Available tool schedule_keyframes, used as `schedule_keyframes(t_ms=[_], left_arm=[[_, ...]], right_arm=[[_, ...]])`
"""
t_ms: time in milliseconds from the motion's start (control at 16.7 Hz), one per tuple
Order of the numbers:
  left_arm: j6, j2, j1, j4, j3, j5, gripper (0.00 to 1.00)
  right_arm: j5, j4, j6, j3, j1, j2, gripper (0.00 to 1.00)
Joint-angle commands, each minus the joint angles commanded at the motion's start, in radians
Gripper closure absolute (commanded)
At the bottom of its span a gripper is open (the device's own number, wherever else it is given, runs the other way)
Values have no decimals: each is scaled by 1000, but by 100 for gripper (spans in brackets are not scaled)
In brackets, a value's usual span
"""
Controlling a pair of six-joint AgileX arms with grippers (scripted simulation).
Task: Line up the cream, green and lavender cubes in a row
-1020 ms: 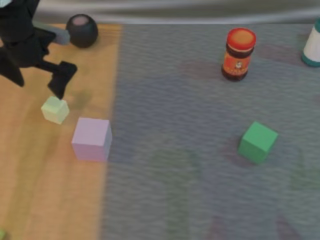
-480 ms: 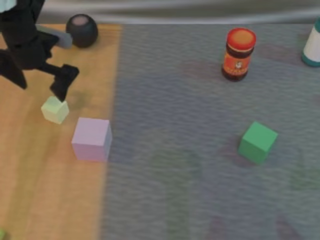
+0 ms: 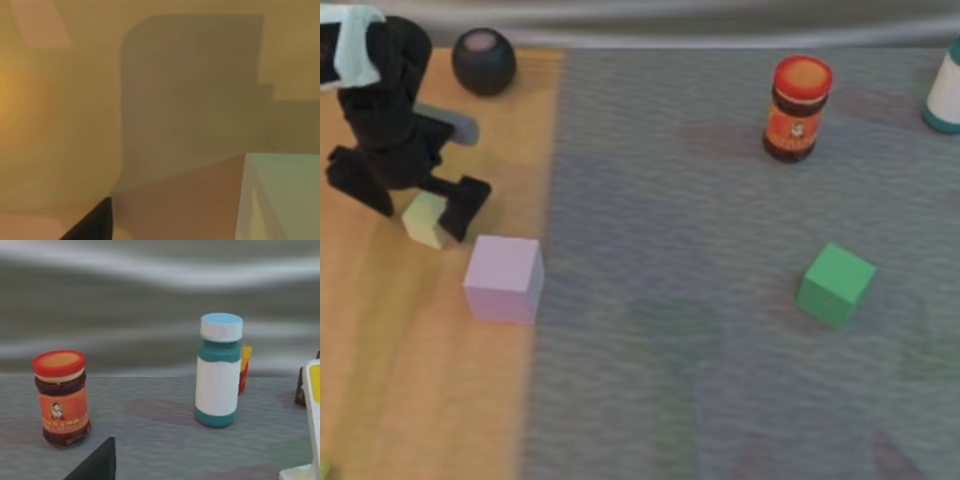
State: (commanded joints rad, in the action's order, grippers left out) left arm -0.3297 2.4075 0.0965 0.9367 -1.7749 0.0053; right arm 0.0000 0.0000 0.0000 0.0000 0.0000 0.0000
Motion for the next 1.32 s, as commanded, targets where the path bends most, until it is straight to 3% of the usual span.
schedule_keyframes(t_ms=[240,1020,1320], left_arm=[[0,3,0,-6,4,0,0],[0,3,0,-6,4,0,98],[0,3,0,-6,4,0,100]], right_arm=[[0,0,0,0,0,0,0],[0,0,0,0,0,0,0],[0,0,0,0,0,0,0]])
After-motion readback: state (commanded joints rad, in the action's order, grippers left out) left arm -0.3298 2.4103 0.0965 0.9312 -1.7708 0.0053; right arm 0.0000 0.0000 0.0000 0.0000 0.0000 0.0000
